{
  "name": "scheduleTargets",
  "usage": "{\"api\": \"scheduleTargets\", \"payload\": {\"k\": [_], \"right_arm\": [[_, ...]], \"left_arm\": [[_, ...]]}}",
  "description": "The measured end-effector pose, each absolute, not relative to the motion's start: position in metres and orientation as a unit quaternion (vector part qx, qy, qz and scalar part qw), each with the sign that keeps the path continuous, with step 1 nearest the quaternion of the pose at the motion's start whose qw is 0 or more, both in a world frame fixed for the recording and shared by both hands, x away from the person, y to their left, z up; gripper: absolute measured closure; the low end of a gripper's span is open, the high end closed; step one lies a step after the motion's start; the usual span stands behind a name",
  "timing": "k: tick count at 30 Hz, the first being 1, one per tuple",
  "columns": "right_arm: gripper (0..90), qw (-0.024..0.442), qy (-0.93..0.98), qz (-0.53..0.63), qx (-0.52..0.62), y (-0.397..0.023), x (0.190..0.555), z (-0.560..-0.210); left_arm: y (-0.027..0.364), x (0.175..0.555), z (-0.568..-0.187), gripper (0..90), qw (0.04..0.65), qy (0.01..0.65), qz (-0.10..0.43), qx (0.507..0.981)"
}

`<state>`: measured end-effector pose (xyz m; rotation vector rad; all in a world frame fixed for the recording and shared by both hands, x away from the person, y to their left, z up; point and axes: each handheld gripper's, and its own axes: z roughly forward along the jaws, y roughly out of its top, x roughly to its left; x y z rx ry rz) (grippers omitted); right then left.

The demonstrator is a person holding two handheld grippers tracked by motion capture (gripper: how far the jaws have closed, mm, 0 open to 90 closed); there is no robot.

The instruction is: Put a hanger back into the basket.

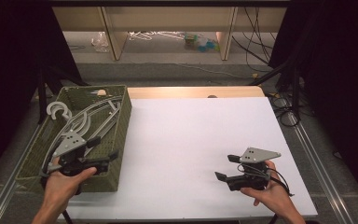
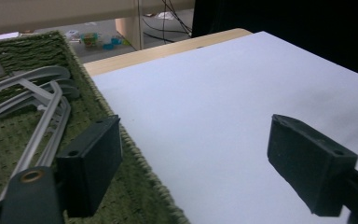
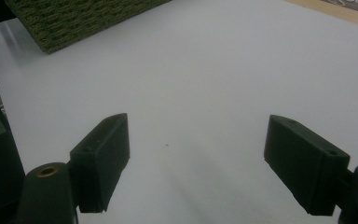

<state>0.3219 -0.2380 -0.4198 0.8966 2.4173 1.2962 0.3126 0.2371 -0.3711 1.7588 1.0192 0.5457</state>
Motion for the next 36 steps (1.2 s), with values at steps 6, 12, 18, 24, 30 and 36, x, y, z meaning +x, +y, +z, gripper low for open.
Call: {"api": "scheduleTargets", "payload": {"k": [6,12,18,24,30,36], "right_arm": [[23.1,0.125,0.831,0.446,0.307,-0.237,0.323,-0.424],[23.0,0.121,0.831,0.448,0.306,-0.235,0.321,-0.424],[22.8,0.124,0.831,0.449,0.305,-0.235,0.321,-0.426],[22.2,0.13,0.825,0.457,0.305,-0.232,0.316,-0.426],[21.8,0.132,0.815,0.47,0.312,-0.232,0.305,-0.429],[21.2,0.129,0.809,0.478,0.317,-0.234,0.293,-0.434]], "left_arm": [[0.22,0.308,-0.383,16.7,0.519,0.405,0.209,0.723],[0.201,0.302,-0.395,16.7,0.529,0.387,0.202,0.727],[0.186,0.296,-0.408,16.7,0.527,0.366,0.207,0.739],[0.175,0.283,-0.43,16.5,0.524,0.354,0.222,0.742],[0.171,0.28,-0.434,16.2,0.535,0.344,0.205,0.744],[0.173,0.281,-0.435,16.0,0.533,0.339,0.211,0.746]]}}
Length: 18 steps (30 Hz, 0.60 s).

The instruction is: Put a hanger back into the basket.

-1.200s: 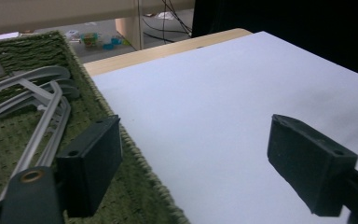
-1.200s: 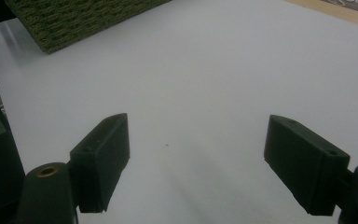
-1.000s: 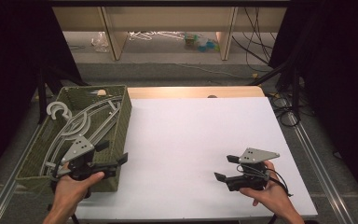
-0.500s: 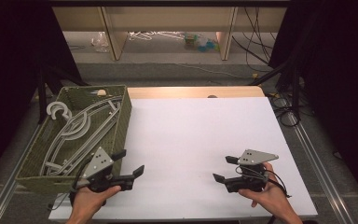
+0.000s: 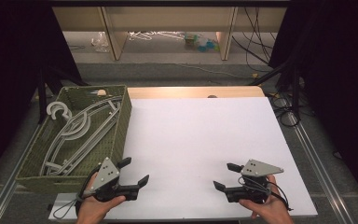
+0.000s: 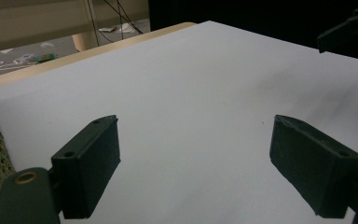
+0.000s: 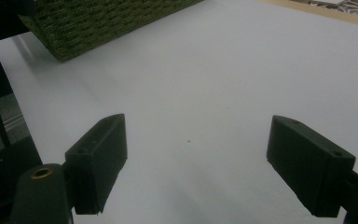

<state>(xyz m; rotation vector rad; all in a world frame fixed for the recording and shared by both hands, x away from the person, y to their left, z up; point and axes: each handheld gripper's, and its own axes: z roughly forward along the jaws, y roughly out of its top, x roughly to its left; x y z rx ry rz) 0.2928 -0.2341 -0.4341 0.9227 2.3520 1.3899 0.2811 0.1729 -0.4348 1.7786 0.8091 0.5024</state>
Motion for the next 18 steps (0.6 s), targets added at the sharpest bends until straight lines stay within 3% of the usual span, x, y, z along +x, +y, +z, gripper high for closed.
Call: {"api": "scheduleTargets", "payload": {"k": [6,11,18], "right_arm": [[21.0,0.148,0.803,0.485,0.314,-0.2352,0.2921,-0.4331],[21.0,0.128,0.81,0.481,0.312,-0.2322,0.291,-0.4339],[20.9,0.134,0.811,0.479,0.309,-0.2311,0.2908,-0.4346]], "left_arm": [[0.1719,0.281,-0.435,16.1,0.531,0.338,0.209,0.749],[0.172,0.2813,-0.4348,16.1,0.53,0.337,0.21,0.75],[0.1725,0.2821,-0.4345,16.1,0.528,0.333,0.211,0.752]]}}
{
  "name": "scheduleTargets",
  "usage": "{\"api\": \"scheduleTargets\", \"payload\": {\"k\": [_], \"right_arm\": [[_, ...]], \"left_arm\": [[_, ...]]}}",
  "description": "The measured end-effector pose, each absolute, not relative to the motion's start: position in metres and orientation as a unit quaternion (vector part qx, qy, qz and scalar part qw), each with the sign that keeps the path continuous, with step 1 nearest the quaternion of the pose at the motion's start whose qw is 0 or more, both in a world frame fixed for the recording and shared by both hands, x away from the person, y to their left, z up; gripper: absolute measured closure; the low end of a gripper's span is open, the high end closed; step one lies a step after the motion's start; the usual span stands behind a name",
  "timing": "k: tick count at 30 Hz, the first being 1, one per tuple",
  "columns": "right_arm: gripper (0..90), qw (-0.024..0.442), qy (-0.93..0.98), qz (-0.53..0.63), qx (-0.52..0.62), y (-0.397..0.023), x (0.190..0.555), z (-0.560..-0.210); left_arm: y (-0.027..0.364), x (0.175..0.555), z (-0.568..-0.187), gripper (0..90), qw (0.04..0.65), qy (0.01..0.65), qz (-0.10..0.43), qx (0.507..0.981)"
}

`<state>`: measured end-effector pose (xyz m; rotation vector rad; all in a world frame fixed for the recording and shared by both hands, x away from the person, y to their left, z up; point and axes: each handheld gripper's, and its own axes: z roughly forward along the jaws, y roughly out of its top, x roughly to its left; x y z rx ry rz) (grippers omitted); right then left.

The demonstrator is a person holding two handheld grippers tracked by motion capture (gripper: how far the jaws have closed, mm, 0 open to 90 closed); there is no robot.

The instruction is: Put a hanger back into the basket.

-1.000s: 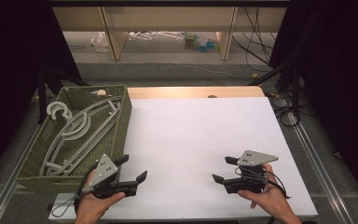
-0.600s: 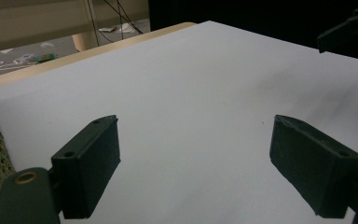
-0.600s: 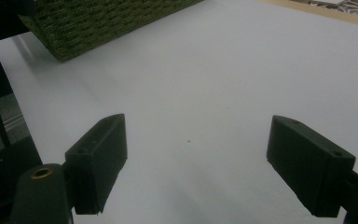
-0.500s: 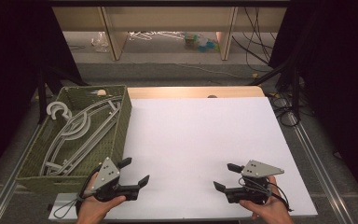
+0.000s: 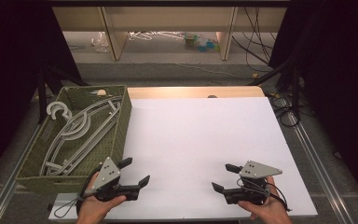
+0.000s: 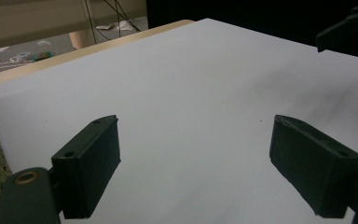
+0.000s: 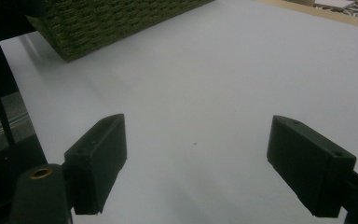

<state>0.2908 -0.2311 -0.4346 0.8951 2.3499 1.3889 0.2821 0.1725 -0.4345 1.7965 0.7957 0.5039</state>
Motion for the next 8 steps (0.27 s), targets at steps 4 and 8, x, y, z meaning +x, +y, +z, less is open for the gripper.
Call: {"api": "scheduleTargets", "payload": {"k": [4,8], "right_arm": [[20.9,0.131,0.811,0.48,0.308,-0.2307,0.291,-0.4351],[20.8,0.131,0.812,0.477,0.312,-0.2304,0.2907,-0.4352]], "left_arm": [[0.172,0.2819,-0.4346,16.2,0.528,0.333,0.21,0.752],[0.1714,0.2817,-0.4353,16.2,0.527,0.338,0.207,0.752]]}}
